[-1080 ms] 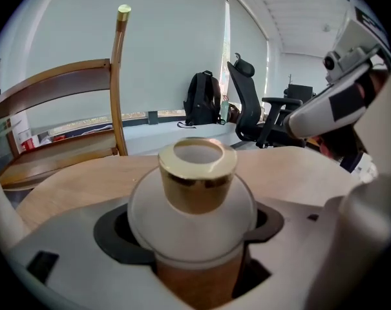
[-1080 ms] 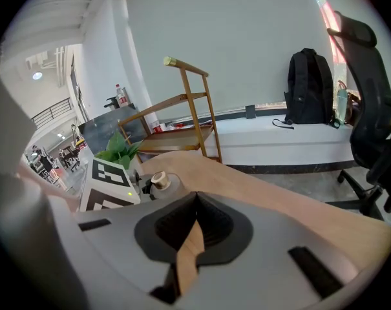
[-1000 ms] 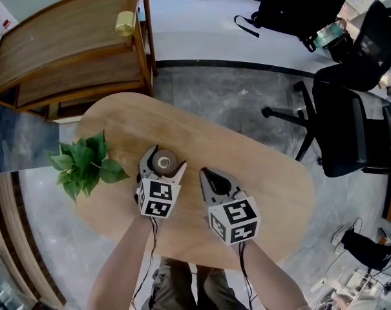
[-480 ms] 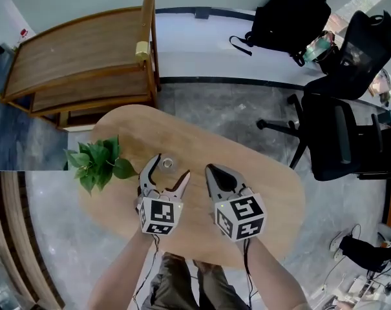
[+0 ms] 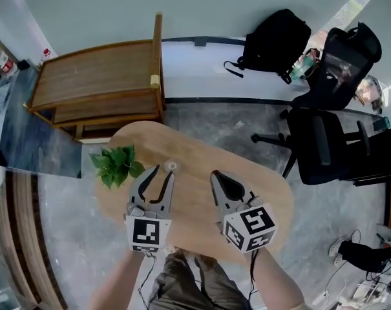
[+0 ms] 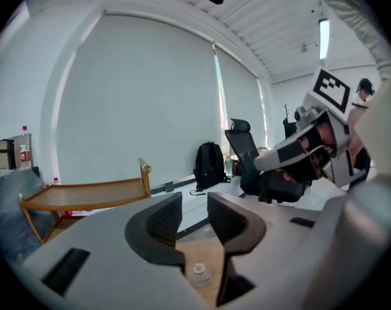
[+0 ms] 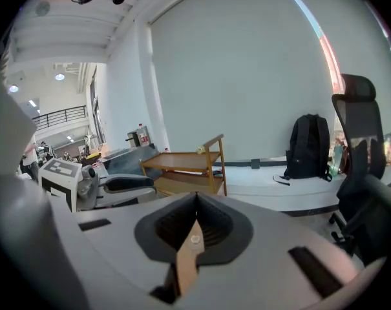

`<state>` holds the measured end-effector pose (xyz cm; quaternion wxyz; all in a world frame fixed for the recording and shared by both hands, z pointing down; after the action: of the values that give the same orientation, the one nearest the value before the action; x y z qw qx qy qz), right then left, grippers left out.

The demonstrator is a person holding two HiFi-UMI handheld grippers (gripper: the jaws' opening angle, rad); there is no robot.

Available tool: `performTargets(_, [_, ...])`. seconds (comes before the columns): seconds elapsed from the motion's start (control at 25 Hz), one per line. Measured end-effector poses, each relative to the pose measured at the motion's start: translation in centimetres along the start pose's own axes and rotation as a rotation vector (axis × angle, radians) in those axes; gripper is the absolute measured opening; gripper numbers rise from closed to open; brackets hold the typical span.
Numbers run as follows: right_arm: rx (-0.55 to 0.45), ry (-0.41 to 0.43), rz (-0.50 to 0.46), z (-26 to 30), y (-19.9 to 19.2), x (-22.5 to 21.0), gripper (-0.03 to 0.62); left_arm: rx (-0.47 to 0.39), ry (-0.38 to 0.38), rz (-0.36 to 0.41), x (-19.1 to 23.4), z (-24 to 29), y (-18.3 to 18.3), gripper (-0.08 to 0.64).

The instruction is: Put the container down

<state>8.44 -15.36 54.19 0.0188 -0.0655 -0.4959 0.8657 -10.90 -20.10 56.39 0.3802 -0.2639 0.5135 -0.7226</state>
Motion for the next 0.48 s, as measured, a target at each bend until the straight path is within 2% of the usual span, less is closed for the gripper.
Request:
performTargets(0.36, [-0.119, 0.050, -0.068, -10.7, 9.0, 2.6, -0.005, -0.048, 0.066, -0.033, -1.6, -8.8, 10.2, 0.048])
performTargets(0.48, [-0.158, 0.071, -0.072, -14.1, 11.3, 3.3, -0.005, -0.086, 0.081, -0.014, -2.6, -11.4, 12.9, 0.040])
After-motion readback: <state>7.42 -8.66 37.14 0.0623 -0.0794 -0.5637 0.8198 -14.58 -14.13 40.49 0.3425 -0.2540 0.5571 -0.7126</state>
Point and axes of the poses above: the fingertips, and each gripper's own axes: z forward along the fingers, x to its left, y out of its top, the point moved 9 cm from there along -z, backward along the fingers, and after that the axes turned 11 degrees about -y, right-handed, at the moved point
